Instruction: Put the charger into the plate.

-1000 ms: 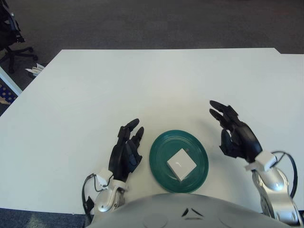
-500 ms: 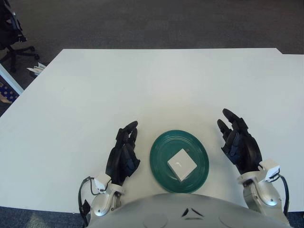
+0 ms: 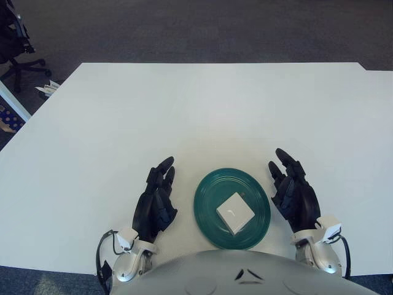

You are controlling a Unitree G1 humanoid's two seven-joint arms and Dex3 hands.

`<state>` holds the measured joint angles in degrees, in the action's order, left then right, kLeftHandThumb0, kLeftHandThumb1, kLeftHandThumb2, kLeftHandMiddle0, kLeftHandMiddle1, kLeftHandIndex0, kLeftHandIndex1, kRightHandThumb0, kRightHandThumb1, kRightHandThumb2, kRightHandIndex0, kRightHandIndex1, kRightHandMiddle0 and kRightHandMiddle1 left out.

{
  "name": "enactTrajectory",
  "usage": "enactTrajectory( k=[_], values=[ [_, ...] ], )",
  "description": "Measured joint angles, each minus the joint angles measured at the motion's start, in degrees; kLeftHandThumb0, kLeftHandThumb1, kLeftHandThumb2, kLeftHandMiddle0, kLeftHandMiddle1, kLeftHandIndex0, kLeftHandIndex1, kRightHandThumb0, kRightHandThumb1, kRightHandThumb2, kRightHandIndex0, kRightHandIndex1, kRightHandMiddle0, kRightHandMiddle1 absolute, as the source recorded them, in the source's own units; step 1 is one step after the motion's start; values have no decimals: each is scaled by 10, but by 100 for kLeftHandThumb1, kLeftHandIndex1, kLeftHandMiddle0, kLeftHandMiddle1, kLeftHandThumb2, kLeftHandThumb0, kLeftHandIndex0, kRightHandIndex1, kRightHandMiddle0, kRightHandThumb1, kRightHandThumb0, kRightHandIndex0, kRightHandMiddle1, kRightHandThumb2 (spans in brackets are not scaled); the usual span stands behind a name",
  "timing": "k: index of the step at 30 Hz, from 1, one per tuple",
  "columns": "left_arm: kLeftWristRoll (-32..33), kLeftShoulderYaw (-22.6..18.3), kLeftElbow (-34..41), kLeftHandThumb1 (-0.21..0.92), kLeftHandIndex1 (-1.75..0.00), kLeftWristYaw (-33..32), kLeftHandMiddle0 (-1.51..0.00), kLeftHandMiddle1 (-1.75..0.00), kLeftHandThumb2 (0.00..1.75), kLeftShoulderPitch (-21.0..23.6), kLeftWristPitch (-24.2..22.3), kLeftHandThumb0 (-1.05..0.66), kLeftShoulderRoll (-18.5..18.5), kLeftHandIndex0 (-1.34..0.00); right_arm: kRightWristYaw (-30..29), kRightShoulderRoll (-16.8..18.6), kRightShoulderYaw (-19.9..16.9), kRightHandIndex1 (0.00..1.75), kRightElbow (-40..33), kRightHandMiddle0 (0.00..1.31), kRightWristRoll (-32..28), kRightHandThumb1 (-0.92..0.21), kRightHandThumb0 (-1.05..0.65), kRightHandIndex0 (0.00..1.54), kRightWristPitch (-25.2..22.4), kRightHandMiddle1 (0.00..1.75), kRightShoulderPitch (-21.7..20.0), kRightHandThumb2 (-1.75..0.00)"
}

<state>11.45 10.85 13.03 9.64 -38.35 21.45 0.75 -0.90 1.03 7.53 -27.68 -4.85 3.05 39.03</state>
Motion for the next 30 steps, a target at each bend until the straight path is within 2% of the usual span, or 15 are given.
enactTrajectory(
  k=[8, 13, 20, 30],
  values=[
    [13, 6, -3, 92, -62, 6, -25, -2, 100, 0, 0, -105, -10, 0, -5, -5, -3, 0, 17, 0, 20, -92, -102, 16, 3, 50, -10, -100],
    [-6, 10, -12, 92, -68, 2, -28, -2, 100, 2, 10, -105, -20, 0, -2, -7, -7, 0, 42, 0, 23, -92, -100, 15, 16, 49, -22, -99],
    [-25, 16, -39, 92, -73, -1, -30, -2, 100, 7, 50, -103, -34, 0, 21, -16, -30, 0, 110, 0, 19, -92, -99, 16, 71, 51, -51, -97],
    [-17, 10, -81, 92, -78, 2, -33, -2, 97, 27, 91, -102, -42, -1, 25, -24, -63, 1, 160, 0, 18, -92, -97, 18, 100, 53, -76, -96]
  ],
)
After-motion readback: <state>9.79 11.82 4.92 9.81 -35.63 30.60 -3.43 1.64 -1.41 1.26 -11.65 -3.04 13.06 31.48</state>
